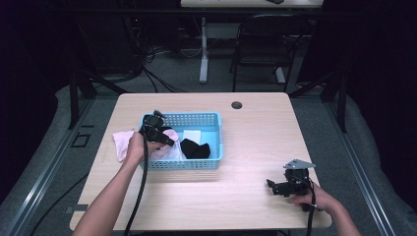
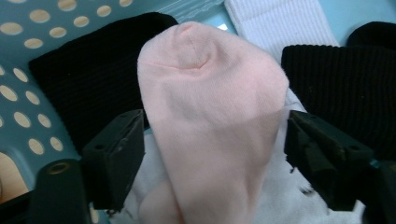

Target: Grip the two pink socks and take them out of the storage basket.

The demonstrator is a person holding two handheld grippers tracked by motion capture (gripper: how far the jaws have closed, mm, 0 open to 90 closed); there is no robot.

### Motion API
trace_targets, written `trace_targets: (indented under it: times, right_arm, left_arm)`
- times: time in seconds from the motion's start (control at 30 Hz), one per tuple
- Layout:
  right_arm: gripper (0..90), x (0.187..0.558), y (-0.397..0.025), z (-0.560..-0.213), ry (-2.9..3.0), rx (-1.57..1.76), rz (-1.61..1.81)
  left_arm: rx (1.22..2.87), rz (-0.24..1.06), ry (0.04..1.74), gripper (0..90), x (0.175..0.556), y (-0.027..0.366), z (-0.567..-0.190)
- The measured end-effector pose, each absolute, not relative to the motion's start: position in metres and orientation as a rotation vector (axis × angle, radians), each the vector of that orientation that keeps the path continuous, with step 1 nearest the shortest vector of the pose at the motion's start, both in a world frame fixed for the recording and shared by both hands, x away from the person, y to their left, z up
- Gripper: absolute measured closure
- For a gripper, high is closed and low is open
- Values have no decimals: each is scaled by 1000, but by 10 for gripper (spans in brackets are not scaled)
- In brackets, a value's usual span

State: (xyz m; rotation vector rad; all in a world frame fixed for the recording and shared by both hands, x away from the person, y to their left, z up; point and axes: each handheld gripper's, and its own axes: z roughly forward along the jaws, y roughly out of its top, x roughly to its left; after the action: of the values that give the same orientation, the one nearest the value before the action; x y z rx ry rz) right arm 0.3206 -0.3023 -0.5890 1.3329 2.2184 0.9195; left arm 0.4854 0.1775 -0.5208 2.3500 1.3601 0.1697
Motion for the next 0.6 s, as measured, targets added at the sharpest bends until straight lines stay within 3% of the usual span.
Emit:
trace_targets:
  times: [0.3,0.6]
  right_arm:
    - [0,321,-302,-589,2218,1333,920]
    - [0,321,-302,-589,2218,1333,919]
  left_arm:
    - [2356,176,1363,386,486,177,-522]
    - [2328,176,1397,484,486,186,-521]
